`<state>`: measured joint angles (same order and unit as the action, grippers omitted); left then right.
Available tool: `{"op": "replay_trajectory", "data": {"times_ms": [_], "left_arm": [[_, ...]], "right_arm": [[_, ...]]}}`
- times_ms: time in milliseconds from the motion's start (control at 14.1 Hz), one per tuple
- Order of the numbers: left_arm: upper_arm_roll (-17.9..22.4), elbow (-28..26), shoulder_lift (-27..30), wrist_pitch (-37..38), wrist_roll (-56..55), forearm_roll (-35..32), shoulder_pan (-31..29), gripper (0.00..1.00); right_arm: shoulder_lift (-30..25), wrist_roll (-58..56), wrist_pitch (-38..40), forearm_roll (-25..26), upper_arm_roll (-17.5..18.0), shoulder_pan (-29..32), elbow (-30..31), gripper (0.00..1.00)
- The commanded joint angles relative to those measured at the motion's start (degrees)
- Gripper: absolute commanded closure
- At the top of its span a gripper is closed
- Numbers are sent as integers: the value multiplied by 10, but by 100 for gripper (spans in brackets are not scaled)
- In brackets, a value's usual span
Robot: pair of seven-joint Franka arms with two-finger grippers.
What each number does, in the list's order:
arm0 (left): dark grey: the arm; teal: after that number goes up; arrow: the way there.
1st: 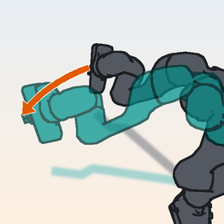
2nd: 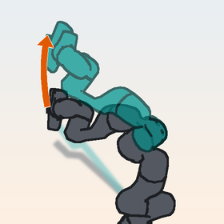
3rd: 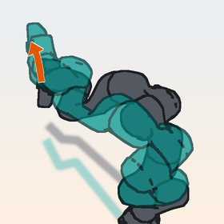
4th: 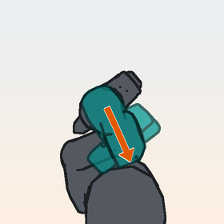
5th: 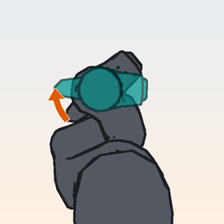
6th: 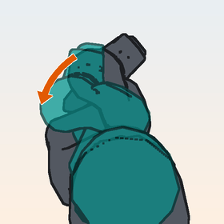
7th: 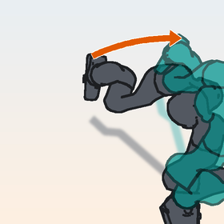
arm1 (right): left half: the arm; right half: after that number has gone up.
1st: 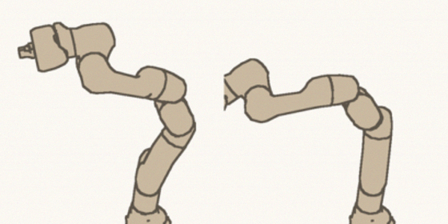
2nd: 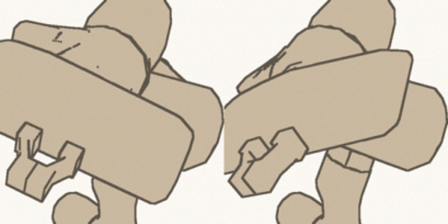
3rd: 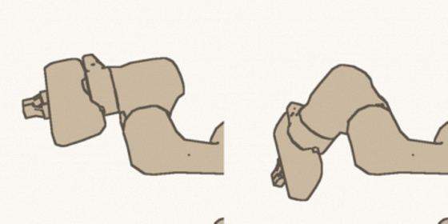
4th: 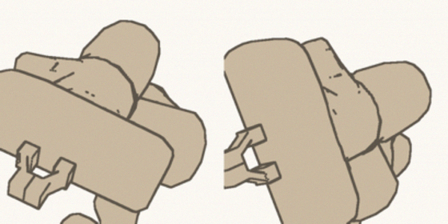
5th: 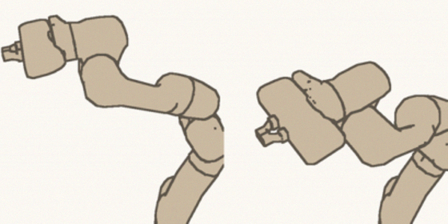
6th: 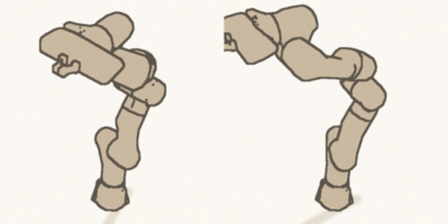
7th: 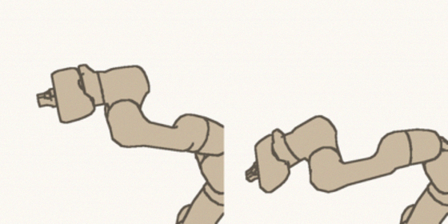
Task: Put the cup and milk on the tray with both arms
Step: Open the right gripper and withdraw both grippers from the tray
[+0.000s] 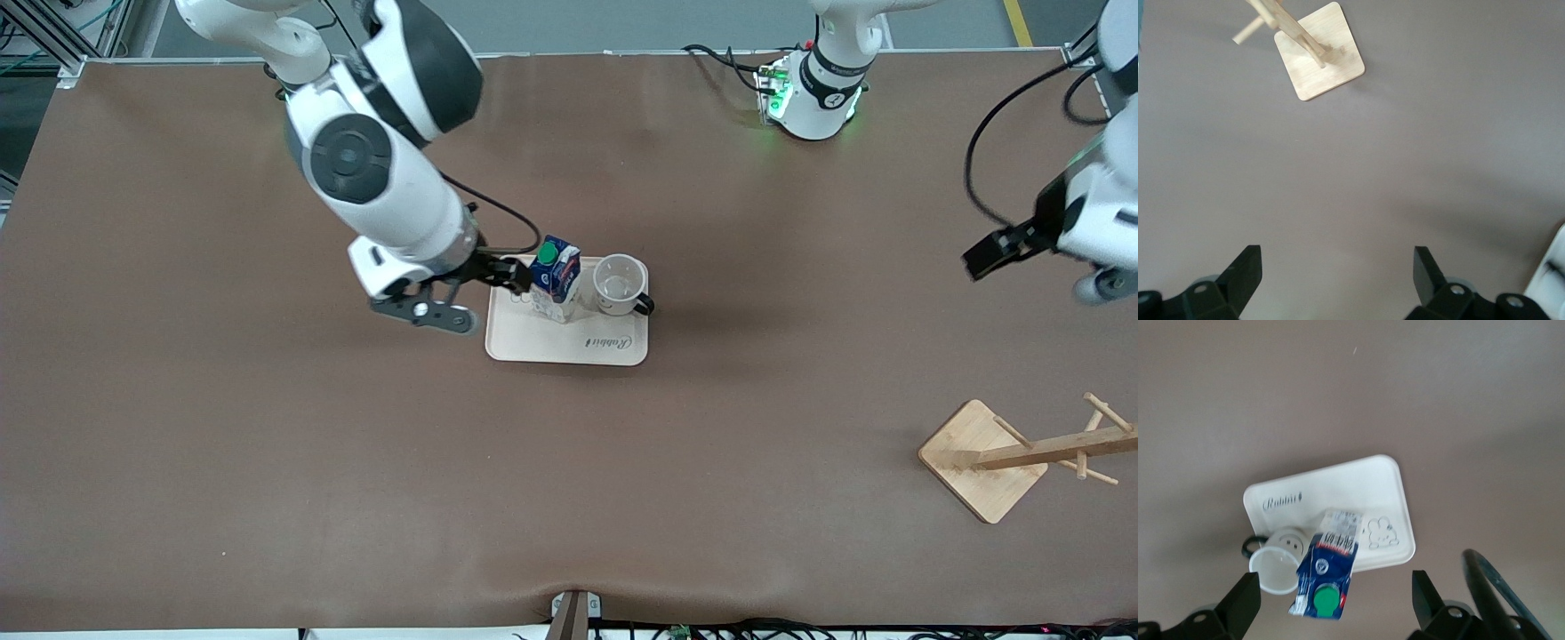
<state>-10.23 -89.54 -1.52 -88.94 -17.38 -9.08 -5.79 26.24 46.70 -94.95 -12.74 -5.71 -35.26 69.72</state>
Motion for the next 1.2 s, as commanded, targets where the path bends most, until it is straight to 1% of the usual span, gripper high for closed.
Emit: {"op": "replay_trajectory", "data": {"times_ms": [0,71,212,283,354,425,567,638,779,921,1062,1133], "left_arm": [[67,-32,46,6,88,35,43,0],[75,-34,52,10,98,44,52,0],[76,-51,67,12,97,51,55,0],[86,-51,70,13,96,64,66,0],[95,-51,77,14,91,79,78,0],[96,-50,77,14,96,86,80,0],[94,-55,78,11,104,94,86,0],[94,-54,78,5,105,93,93,0],[93,-51,79,3,105,87,103,0],[91,-51,77,6,105,86,104,0],[87,-51,73,6,115,86,103,0],[87,-51,73,6,118,87,103,0]], "right_arm": [[-31,3,47,11,-33,15,-4,0],[-35,-8,70,4,-53,24,-6,0],[-61,-96,93,4,-58,45,-13,0],[-75,-140,121,8,-62,51,-8,0],[-83,-183,160,9,-73,70,-8,0],[-88,-233,181,10,-85,91,-9,0],[-115,-336,183,13,-98,130,-8,0],[-137,-376,184,23,-102,140,-5,0],[-187,-405,181,66,-104,148,45,0],[-248,-418,151,96,-104,159,131,0],[-316,-463,85,100,-104,176,241,0],[-341,-498,68,100,-107,186,283,0]]}}
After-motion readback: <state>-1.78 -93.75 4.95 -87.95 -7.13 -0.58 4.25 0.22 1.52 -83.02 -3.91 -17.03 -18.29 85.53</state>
